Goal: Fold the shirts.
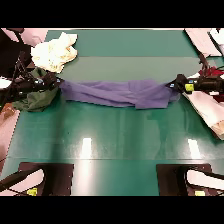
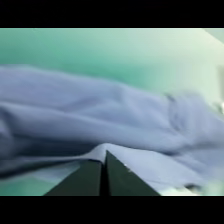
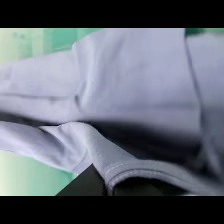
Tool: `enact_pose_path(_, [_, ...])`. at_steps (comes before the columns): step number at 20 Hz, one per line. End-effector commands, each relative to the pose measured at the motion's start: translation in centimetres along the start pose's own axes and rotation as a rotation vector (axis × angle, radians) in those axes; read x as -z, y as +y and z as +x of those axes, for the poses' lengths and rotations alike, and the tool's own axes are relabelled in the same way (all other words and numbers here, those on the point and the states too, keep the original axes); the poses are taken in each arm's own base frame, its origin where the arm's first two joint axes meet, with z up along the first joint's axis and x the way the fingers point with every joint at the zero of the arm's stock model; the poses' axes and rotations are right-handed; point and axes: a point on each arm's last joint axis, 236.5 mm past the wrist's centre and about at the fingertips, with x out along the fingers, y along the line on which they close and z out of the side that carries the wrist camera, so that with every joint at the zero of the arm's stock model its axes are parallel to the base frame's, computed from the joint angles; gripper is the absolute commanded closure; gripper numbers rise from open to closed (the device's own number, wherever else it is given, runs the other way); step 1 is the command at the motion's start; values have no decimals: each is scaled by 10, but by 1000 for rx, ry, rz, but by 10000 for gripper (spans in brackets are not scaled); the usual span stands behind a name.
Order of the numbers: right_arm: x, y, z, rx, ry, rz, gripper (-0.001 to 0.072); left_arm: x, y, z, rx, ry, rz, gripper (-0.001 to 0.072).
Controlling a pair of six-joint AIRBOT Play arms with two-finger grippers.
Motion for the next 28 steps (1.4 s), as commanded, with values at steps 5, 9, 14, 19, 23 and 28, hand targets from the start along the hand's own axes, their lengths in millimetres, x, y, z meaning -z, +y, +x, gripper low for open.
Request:
enact_pose_path(5, [-14,-35,53,31,52,61,688,56,37,51,-110,185,44,679])
enact_pose_path(9, [-25,-62,60,110,-4,100,688,56,54,63,-213,149,7,680])
enact_pose_path(14, [-20,-85,57,206,16,57,687,46,86,55,-344,110,-19,680])
enact_pose_path(19, [-30,-78,44,130,-4,101,341,46,98,51,-397,108,-38,677])
enact_pose_path(23, [-37,-68,-19,105,-99,57,322,56,90,48,-385,168,-64,145])
enact_pose_path(28, [21,-88,-31,-2,-34,227,80,28,46,36,-298,151,-18,146])
